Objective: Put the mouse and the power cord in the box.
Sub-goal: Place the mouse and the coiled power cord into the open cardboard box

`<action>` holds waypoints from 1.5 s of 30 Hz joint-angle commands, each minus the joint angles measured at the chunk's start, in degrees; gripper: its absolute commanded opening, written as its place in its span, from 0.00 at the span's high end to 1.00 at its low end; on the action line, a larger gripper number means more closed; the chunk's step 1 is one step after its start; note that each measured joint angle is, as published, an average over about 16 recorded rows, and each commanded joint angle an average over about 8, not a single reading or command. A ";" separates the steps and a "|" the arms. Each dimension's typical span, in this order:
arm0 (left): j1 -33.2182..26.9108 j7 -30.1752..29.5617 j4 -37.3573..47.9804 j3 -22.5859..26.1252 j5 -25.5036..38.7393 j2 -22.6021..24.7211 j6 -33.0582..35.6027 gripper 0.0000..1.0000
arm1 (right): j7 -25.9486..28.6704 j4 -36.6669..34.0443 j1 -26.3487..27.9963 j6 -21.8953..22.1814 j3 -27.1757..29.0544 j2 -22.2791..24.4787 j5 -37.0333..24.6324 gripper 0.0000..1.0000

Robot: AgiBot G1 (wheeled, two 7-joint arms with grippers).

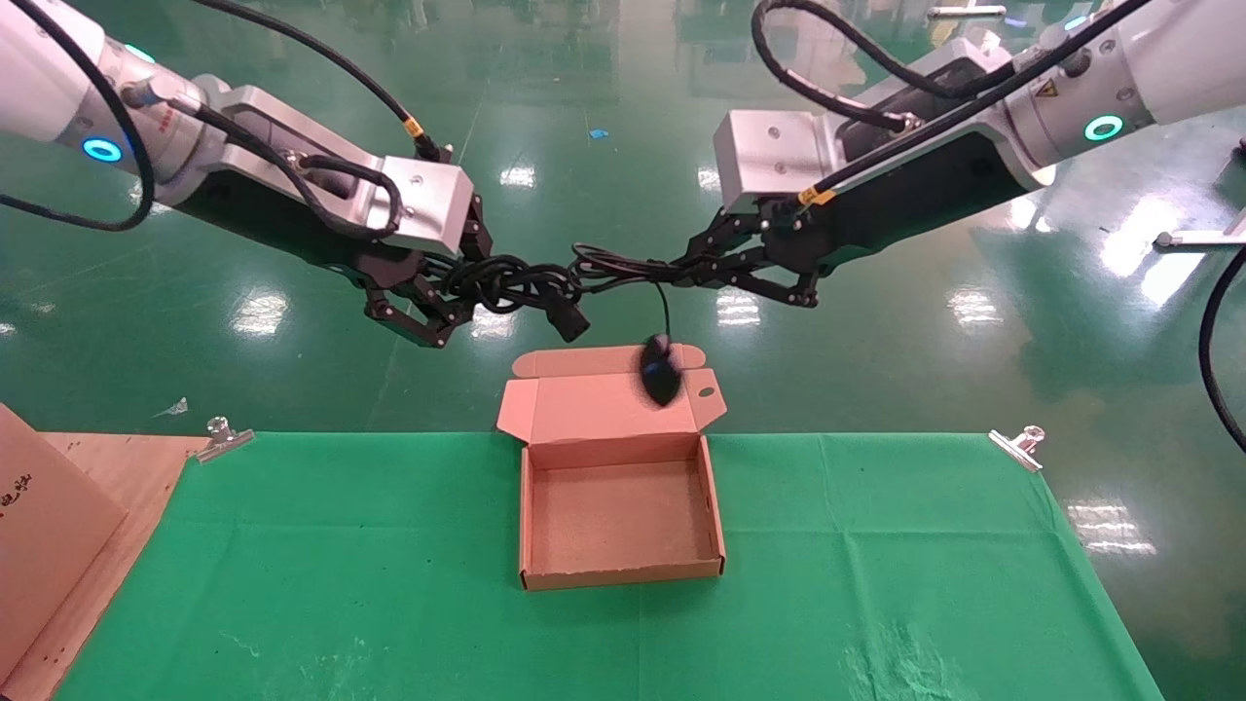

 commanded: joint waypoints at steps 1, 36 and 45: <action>-0.50 0.14 0.80 -0.13 -0.21 0.44 0.31 1.00 | -0.11 -0.39 0.18 -0.20 -0.02 -0.30 0.01 1.00; 39.85 -5.03 -20.89 12.97 -9.26 4.71 -50.47 0.68 | -5.35 -5.38 -7.56 -2.67 0.75 6.40 1.17 1.00; 39.09 -8.06 -21.41 18.74 -12.24 4.57 -52.08 0.00 | -5.19 -5.24 -8.44 -2.59 0.66 6.08 1.01 1.00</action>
